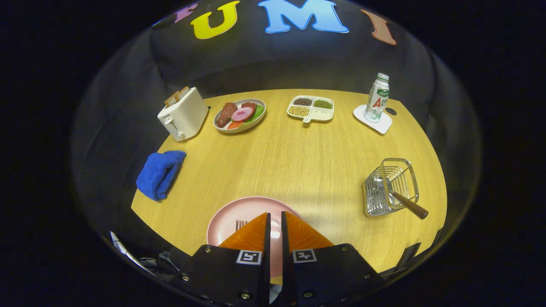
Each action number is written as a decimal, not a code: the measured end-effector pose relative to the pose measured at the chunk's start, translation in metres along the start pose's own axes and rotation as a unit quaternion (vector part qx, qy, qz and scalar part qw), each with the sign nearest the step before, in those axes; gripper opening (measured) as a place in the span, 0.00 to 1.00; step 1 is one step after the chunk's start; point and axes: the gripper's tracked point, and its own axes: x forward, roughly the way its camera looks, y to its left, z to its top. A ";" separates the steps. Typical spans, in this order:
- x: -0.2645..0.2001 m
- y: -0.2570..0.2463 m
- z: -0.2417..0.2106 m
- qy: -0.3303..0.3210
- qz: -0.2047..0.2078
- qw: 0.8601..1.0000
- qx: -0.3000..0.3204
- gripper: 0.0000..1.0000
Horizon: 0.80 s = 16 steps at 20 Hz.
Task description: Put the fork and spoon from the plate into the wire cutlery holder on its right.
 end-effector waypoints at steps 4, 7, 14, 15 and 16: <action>0.015 0.030 -0.032 0.035 0.017 0.999 -0.013 0.12; 0.026 0.045 -0.057 0.062 0.025 0.998 -0.024 0.12; 0.038 0.063 -0.092 0.094 0.025 0.995 -0.023 0.12; 0.038 0.065 -0.095 0.095 0.026 0.995 -0.024 0.12; 0.039 0.066 -0.099 0.099 0.029 0.994 -0.027 0.12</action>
